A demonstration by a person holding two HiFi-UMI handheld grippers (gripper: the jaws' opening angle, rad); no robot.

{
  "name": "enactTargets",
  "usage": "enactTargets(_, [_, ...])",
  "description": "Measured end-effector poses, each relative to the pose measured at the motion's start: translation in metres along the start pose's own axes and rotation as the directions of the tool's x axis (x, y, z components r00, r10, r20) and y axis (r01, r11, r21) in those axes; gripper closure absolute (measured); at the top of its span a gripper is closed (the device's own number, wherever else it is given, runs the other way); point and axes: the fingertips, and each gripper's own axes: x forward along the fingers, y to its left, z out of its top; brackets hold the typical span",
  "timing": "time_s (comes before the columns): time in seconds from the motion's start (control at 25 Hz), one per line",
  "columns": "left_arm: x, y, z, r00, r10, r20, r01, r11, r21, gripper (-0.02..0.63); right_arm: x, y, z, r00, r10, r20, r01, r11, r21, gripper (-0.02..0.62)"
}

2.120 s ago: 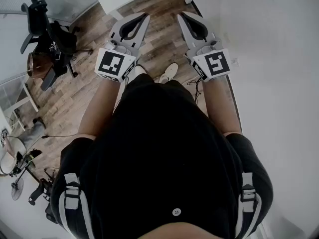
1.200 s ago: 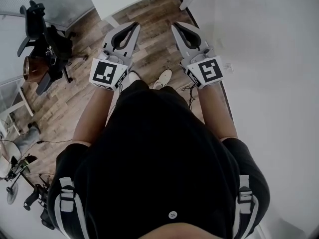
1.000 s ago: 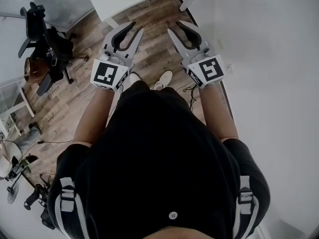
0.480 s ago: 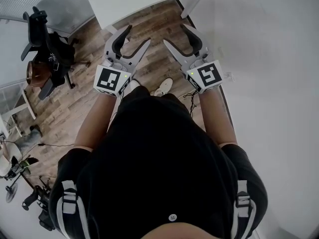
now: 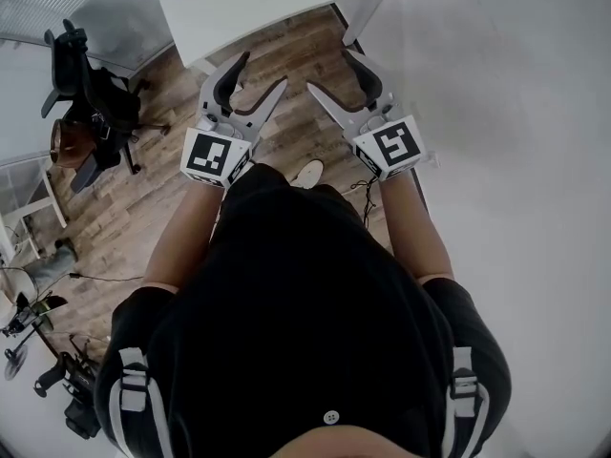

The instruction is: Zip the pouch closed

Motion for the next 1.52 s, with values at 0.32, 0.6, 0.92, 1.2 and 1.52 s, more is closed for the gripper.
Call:
enactTargets(0.32, [0.024,-0.012,-0.003,1.0,0.028,-0.012,-0.028,1.0,0.003,0.325,-0.012,-0.027,-0.006,1.0,0.019,-0.003,-0.019,1.0,-0.008,0.293])
enactTargets(0.6, [0.049,0.0,-0.004,0.999,0.034,-0.011,-0.034,0.999,0.0,0.325,-0.001,-0.049,-0.01,0.999,0.026,-0.022,-0.027,0.999,-0.018,0.293])
enactTargets(0.92, [0.086,0.045,-0.008,0.999,0.036,-0.006,-0.036,0.999,-0.015,0.325,0.044,-0.086,-0.009,0.999,0.021,-0.038,-0.022,0.999,-0.039,0.293])
enactTargets(1.2, [0.123,0.108,-0.011,0.999,0.033,-0.009,-0.034,0.999,-0.042,0.325,0.11,-0.122,-0.011,0.997,0.032,-0.064,-0.034,0.999,-0.035,0.293])
enactTargets(1.52, [0.165,0.178,-0.012,1.0,0.014,-0.018,-0.015,0.999,-0.046,0.327,0.183,-0.163,-0.013,0.997,0.02,-0.08,-0.021,1.0,-0.019,0.293])
